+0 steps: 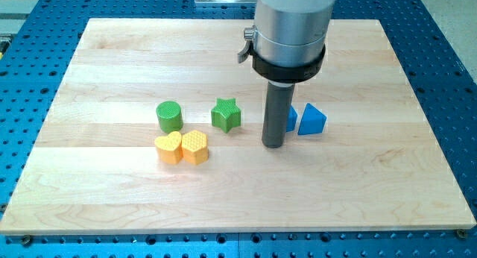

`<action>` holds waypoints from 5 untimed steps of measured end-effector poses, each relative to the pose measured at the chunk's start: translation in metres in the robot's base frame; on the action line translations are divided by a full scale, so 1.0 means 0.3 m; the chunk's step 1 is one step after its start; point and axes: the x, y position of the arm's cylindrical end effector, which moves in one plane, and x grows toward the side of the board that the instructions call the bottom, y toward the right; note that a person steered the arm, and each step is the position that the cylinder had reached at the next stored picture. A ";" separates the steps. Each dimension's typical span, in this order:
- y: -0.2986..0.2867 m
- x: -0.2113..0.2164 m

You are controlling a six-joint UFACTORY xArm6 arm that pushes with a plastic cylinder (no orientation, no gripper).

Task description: Place your arm below the yellow blocks

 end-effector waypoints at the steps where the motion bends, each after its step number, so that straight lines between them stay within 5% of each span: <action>1: -0.004 -0.005; 3: -0.210 0.224; 5: -0.210 0.249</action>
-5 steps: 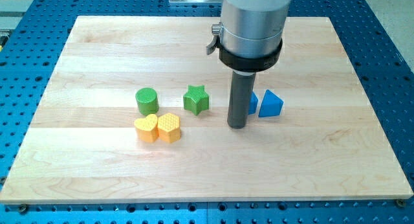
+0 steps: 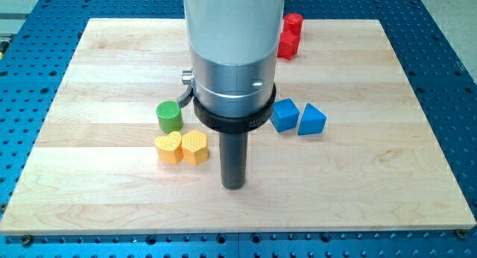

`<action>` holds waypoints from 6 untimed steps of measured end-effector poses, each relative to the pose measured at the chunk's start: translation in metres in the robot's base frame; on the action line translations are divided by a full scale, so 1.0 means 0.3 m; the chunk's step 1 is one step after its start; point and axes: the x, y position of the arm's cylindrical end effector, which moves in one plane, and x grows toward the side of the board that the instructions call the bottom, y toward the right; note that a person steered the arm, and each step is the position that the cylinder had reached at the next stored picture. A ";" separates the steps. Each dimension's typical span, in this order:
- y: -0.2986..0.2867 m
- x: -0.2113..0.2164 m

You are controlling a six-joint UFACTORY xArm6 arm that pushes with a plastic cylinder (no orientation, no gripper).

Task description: Place your arm below the yellow blocks

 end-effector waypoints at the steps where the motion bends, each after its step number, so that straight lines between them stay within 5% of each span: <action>1: -0.040 0.069; 3: -0.399 0.010; 6: -0.125 -0.139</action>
